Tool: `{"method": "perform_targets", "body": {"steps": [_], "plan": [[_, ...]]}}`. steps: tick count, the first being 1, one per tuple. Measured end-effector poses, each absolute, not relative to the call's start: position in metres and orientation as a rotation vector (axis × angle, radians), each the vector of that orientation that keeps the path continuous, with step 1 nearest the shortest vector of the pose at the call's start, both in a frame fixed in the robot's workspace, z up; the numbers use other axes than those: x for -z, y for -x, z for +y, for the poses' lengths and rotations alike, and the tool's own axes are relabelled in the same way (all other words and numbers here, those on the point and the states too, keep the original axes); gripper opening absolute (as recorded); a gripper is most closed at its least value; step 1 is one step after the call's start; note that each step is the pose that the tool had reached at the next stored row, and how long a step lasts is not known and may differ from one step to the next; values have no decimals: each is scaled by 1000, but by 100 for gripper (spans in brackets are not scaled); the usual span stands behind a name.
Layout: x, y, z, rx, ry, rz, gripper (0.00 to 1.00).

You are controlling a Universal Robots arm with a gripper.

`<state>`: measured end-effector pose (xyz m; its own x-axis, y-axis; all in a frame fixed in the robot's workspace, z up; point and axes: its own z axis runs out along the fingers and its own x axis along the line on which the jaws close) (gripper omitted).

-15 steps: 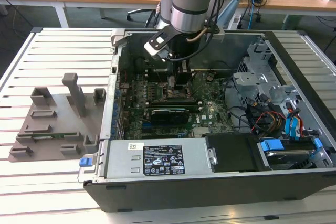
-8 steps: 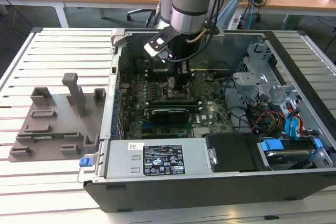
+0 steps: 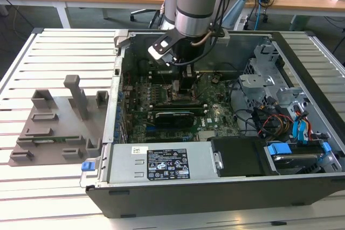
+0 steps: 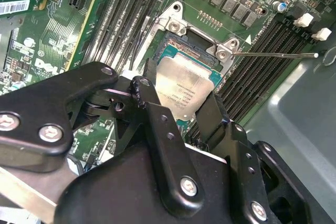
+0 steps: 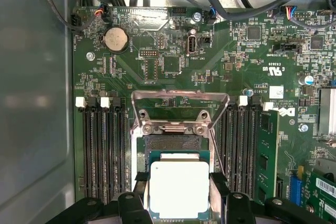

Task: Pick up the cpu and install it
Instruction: 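Place the cpu into insertion slot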

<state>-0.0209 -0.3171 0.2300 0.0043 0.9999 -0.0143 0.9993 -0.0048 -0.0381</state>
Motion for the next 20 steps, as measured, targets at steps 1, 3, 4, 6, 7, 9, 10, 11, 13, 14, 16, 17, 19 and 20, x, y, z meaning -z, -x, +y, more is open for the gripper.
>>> {"method": "perform_targets", "body": {"steps": [1, 3, 4, 6, 7, 9, 10, 11, 13, 14, 16, 17, 19, 20], "plan": [[-229, 21, -317, -58, 2214, -2204, 55], [-228, 21, -317, -58, 2214, -2204, 55], [-227, 21, -317, -58, 2214, -2204, 55], [-225, 21, -317, -58, 2214, -2204, 55], [-224, 21, -317, -58, 2214, -2204, 55], [-220, 21, -317, -58, 2214, -2204, 55], [-218, 21, -317, -58, 2214, -2204, 55], [-217, 21, -317, -58, 2214, -2204, 55], [-214, 21, -317, -58, 2214, -2204, 55], [-212, 21, -317, -58, 2214, -2204, 55], [-208, 21, -317, -58, 2214, -2204, 55], [-207, 21, -317, -58, 2214, -2204, 55], [-204, 21, -316, -58, 2214, -2204, 55], [-203, 21, -316, -58, 2214, -2204, 55]]}}
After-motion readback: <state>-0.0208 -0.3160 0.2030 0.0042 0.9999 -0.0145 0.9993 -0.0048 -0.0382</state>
